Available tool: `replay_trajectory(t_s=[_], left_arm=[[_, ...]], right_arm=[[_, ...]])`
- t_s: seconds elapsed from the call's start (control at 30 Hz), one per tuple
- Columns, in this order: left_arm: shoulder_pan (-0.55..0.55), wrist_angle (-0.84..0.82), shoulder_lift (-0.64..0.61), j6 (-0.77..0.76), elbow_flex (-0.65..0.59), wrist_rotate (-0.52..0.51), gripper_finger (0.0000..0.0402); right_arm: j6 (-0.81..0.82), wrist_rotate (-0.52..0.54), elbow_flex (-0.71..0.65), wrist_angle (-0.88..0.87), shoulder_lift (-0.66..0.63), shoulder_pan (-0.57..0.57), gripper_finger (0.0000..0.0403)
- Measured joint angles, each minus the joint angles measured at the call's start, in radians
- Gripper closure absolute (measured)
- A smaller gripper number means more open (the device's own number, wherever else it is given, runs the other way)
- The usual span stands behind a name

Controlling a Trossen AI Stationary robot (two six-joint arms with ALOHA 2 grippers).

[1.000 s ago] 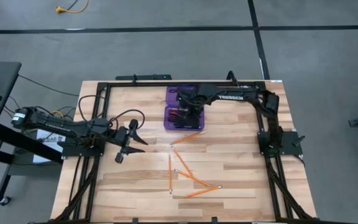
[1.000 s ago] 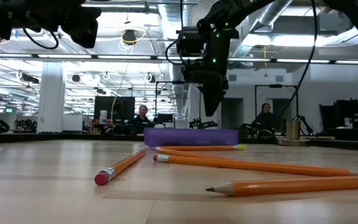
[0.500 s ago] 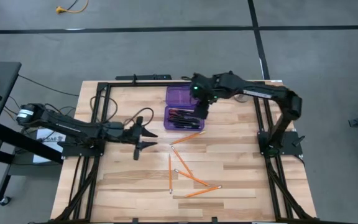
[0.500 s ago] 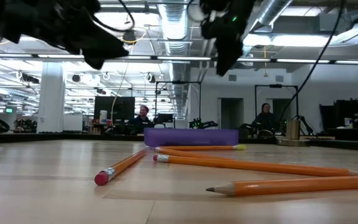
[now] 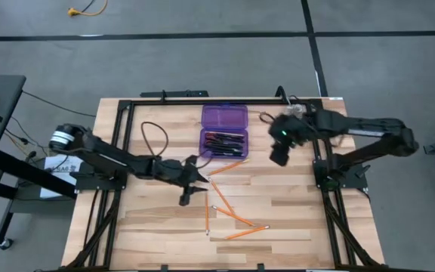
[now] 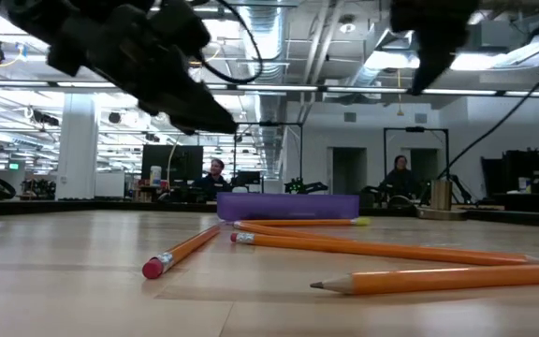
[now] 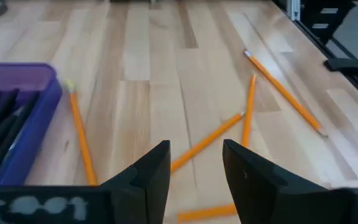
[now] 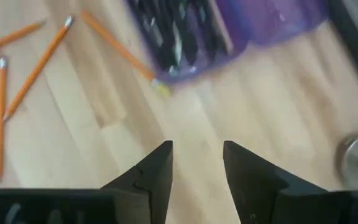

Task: Pick & place school supplies into a supply box
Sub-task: Put the orange pencil into the violet supply box

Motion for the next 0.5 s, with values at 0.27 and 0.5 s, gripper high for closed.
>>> replay_trajectory(t_s=[0.27,0.5], left_arm=[[0.002,-0.076,0.19,0.059,0.189,-0.098,0.0265],[0.055,-0.237,0.284,0.063,0.323,-0.167,0.0265]], right_arm=[[0.276,0.165,-0.214,-0.001,-0.191,0.228,0.0269],[0.462,0.314,-0.298,0.004,-0.238,0.431,0.0269]])
